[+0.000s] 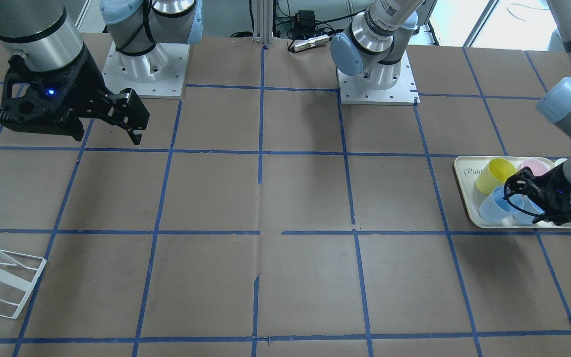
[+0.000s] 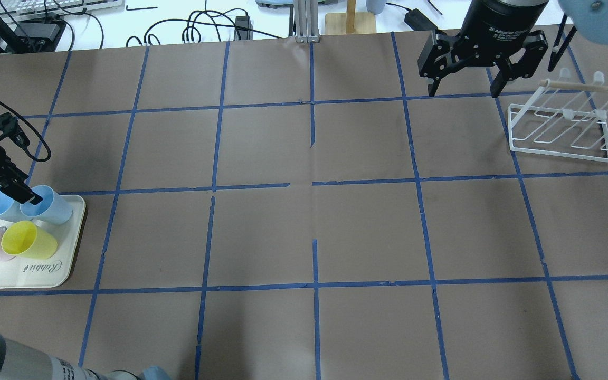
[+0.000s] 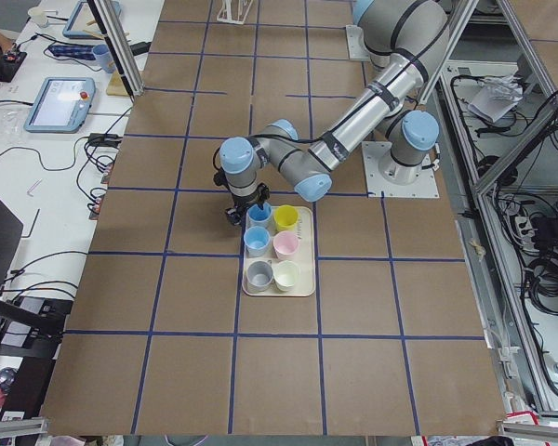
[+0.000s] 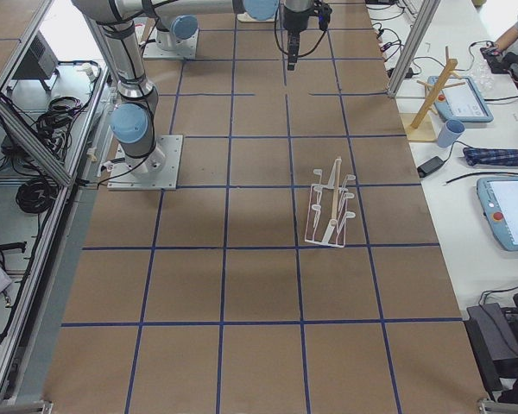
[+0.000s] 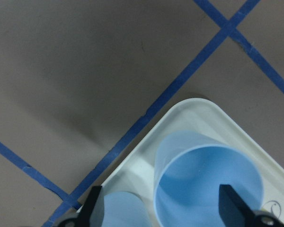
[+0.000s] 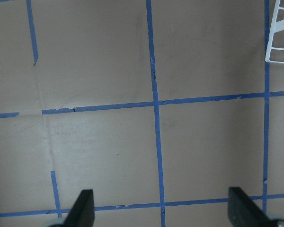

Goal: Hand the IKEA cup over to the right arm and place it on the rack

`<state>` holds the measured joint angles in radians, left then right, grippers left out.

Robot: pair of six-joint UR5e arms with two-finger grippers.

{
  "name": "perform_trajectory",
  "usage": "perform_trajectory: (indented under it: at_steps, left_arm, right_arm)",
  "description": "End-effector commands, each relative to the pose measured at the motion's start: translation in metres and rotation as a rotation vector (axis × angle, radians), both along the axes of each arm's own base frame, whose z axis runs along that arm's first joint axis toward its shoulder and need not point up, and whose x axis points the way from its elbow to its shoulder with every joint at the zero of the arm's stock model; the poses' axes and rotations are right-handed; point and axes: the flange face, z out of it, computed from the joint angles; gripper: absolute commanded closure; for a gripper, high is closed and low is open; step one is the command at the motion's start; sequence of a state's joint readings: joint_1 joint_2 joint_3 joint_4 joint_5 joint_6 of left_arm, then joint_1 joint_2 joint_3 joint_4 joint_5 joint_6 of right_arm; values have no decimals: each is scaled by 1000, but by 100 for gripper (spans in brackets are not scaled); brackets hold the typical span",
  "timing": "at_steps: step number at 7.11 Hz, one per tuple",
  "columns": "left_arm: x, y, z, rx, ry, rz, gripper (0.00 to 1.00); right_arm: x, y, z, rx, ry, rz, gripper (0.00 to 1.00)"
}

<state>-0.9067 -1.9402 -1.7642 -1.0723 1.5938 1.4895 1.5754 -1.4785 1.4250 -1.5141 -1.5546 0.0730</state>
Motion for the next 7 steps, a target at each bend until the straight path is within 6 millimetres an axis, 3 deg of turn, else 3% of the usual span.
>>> perform_trajectory:
  at_steps: [1,2,3,5,7]
  left_arm:
    - [0,-1,-9,16,9,-2,26]
    - [-1,-1,-13,35,8,-7,46]
    - [0,0,-17,48,9,-6,56]
    - [0,-1,-20,53,10,-11,100]
    - [-7,-3,-10,37,13,-18,100]
  right_arm:
    - [0,0,0,0,-1,-1,0]
    - [0,0,0,0,-1,-1,0]
    - [0,0,0,0,1,-1,0]
    - [0,0,0,0,-1,-1,0]
    - [0,0,0,0,-1,1,0]
